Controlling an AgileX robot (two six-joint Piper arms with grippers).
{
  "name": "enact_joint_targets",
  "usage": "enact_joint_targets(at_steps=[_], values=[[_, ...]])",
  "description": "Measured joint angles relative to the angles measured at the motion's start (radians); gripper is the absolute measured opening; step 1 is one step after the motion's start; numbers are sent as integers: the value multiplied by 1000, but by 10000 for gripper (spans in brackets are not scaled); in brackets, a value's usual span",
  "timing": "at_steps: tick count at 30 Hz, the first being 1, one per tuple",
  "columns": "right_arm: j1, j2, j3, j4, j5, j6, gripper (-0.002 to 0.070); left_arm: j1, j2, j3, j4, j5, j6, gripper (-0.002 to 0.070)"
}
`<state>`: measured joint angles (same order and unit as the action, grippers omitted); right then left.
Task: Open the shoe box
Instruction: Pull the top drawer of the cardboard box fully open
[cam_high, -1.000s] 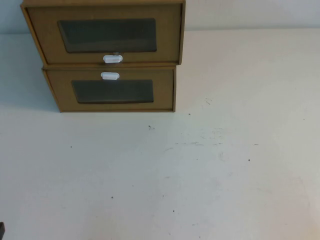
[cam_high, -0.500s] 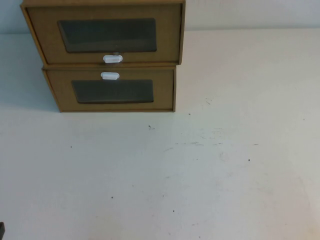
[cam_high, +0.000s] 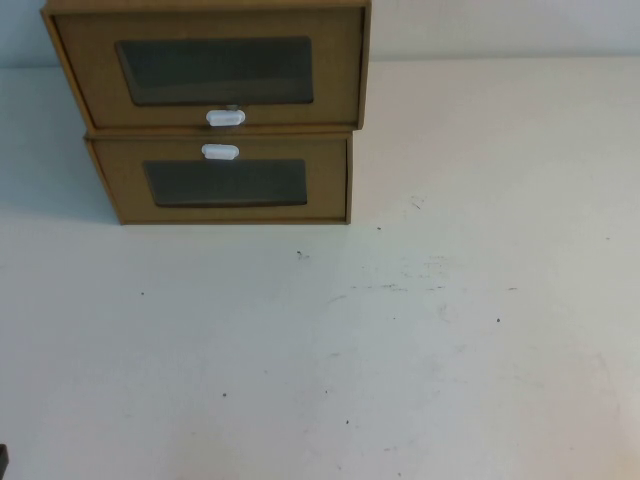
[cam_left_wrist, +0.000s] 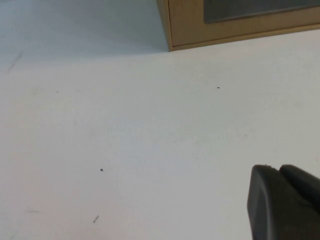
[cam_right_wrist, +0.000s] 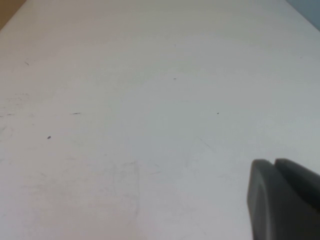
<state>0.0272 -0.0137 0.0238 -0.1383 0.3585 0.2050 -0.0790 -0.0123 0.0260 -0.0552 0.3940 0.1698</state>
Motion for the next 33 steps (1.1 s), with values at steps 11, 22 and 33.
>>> enact_joint_targets(at_steps=[11,22,33], values=[[0,0,0,0,0,0,-14,0,0,0,105,-24,8,-5],[0,0,0,0,0,0,-14,0,0,0,-274,-186,-208,-5],[0,0,0,0,0,0,-14,0,0,0,-452,-268,-233,-5]])
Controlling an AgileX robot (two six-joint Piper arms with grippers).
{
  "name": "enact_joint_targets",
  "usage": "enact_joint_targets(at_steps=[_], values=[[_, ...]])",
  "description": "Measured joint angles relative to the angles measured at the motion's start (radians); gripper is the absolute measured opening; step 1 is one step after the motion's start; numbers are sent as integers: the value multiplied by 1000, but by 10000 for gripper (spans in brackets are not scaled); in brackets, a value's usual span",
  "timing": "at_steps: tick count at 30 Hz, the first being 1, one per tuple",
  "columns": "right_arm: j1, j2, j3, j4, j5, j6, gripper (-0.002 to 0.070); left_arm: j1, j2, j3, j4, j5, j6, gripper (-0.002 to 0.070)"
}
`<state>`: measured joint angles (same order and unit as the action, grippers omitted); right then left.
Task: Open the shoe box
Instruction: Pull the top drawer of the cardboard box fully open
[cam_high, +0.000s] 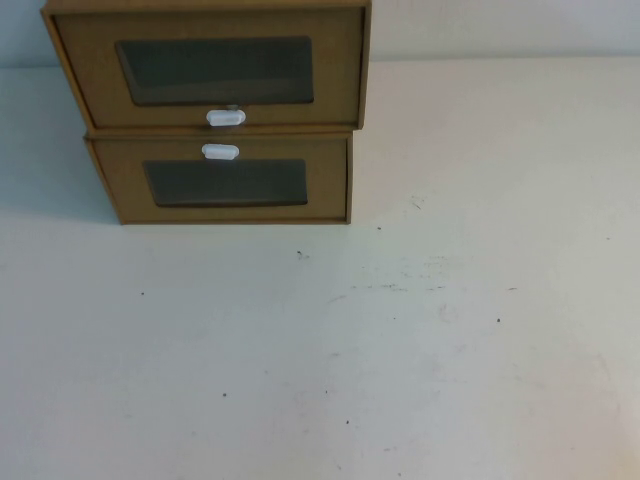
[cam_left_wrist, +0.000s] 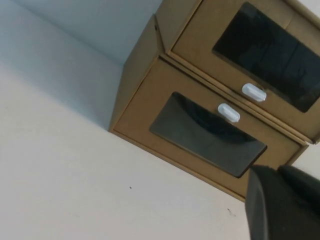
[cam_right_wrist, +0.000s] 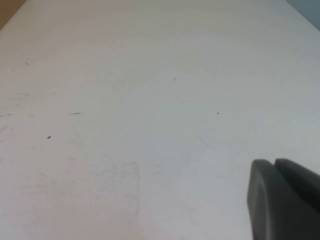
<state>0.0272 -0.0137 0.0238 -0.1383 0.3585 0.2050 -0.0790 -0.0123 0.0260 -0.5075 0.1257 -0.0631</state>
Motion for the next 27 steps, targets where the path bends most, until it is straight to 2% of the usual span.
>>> enact_joint_targets(at_steps=[4,8,15,20,27], values=[[0,0,0,0,0,0,-14,0,0,0,-4,-20,4,-5],[0,0,0,0,0,0,-14,0,34,-73,-3,71,7,-5],[0,0,0,0,0,0,-14,0,313,-393,48,358,109,-5],[0,0,0,0,0,0,-14,0,564,-624,63,549,278,-5],[0,0,0,0,0,0,-14,0,883,-1015,68,734,410,-5]])
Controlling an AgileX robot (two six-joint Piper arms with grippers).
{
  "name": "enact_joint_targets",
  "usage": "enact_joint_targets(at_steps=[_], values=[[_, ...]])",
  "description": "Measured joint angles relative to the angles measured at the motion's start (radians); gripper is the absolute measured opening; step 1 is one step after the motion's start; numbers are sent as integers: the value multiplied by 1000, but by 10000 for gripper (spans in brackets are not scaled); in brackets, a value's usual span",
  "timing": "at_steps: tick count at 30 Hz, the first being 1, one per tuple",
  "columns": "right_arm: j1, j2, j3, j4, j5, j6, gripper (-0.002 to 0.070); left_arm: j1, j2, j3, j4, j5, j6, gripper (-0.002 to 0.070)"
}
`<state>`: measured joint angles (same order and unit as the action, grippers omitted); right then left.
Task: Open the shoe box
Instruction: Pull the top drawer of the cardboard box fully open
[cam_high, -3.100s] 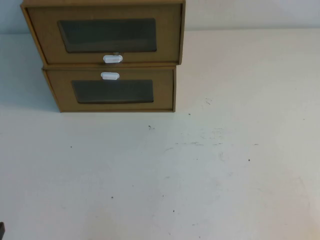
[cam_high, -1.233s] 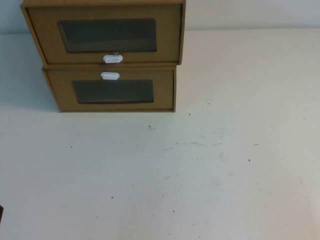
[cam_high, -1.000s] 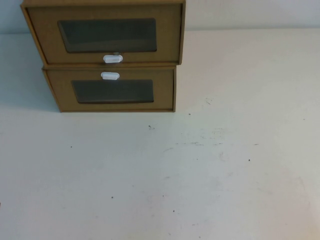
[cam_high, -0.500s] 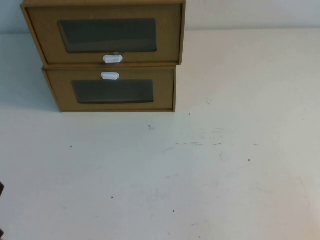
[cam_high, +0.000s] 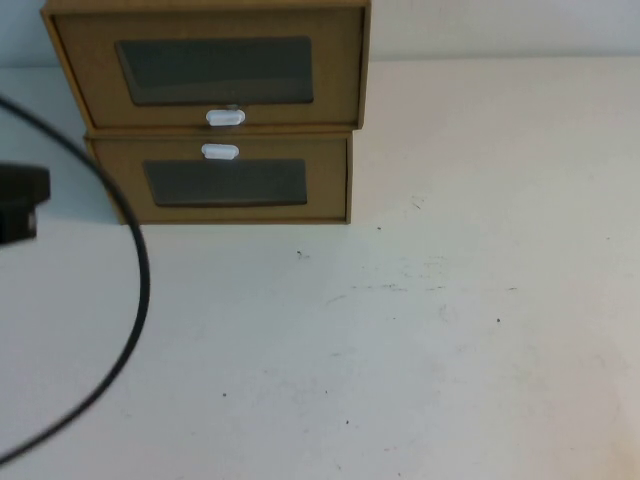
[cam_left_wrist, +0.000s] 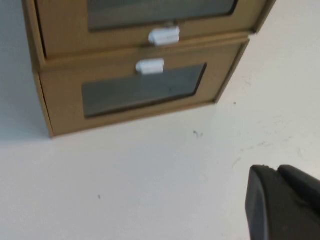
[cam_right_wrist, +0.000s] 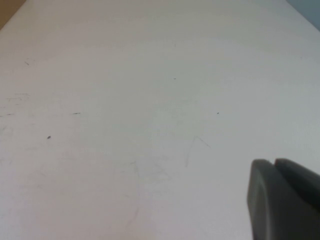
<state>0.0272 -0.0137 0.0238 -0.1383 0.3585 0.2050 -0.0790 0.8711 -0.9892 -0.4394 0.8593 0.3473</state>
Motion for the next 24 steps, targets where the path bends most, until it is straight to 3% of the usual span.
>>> enact_joint_targets(at_steps=[14,24], values=[[0,0,0,0,0,0,-14,0,649,-902,26,297,60,-5],[0,0,0,0,0,0,-14,0,986,-1249,4,380,87,-5]])
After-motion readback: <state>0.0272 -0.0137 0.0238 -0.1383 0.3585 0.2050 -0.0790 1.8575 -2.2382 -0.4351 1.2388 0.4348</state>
